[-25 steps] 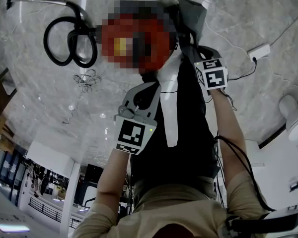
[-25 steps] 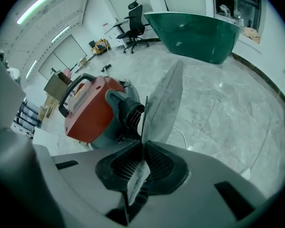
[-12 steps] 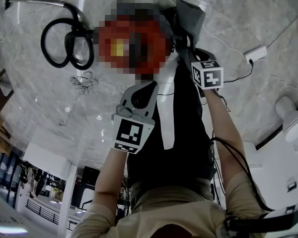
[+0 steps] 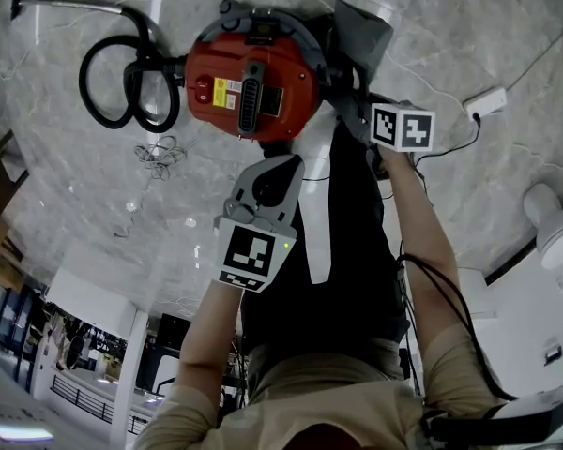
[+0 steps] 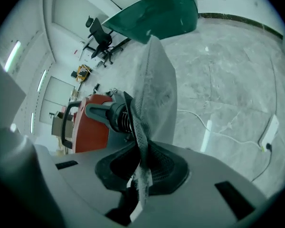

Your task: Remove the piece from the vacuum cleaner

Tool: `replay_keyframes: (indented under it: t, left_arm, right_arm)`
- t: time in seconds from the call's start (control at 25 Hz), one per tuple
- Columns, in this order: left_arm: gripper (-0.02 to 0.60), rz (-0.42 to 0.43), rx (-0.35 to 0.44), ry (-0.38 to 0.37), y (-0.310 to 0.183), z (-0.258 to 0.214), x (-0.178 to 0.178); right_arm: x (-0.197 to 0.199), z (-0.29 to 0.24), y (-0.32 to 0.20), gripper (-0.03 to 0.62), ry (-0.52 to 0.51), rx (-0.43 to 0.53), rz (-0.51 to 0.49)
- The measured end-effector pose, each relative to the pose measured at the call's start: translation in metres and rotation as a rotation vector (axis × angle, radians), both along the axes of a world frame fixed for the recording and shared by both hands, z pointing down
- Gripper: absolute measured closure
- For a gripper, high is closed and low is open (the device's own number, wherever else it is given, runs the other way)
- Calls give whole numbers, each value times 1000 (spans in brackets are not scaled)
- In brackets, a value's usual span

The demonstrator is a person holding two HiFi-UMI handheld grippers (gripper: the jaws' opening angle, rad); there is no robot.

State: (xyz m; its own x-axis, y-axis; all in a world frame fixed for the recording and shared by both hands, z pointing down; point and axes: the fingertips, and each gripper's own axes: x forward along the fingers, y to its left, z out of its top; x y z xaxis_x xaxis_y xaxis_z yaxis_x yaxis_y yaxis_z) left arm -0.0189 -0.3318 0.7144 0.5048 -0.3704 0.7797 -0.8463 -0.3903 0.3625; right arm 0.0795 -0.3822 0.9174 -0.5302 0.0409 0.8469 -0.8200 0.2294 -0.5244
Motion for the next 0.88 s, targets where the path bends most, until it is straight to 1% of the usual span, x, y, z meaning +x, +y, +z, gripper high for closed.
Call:
replay_keyframes:
  t: [0.04, 0.12, 0.16, 0.24, 0.36, 0.44, 0.52, 0.6, 0.76, 0.88]
  left_arm:
    - [578, -1, 1, -1, 0, 0, 0]
    - [578, -2, 4, -2, -1, -1, -1]
    - [578, -2, 4, -4, -1, -2, -2]
    - [578, -5, 3, -11, -1, -2, -6]
    - [578, -10, 0, -22, 1, 1, -11]
    - [578, -12, 1, -25, 1, 2, -14]
    - [578, -15, 4, -23, 2, 2, -15]
    - [578, -17, 1, -21, 4, 3, -14]
    - [578, -8, -5, -11, 5, 4, -6]
    - [578, -4, 0, -13, 2, 3, -7]
  right_arm:
    - [0, 0, 0, 554, 12, 23, -37]
    - [1, 0, 1, 556, 62, 102, -176]
    - [2, 1, 2, 557, 75, 127, -221]
    - [2, 2, 3, 559, 88, 160, -265]
    - [4, 6, 4, 560, 143, 241, -374]
    - [9, 8, 3, 562, 171, 289, -422]
    - [12, 9, 2, 563, 169, 309, -434]
    - [11, 9, 2, 563, 168, 307, -441]
    - [12, 10, 1, 563, 163, 286, -397]
    - [12, 11, -1, 563, 165, 298, -399]
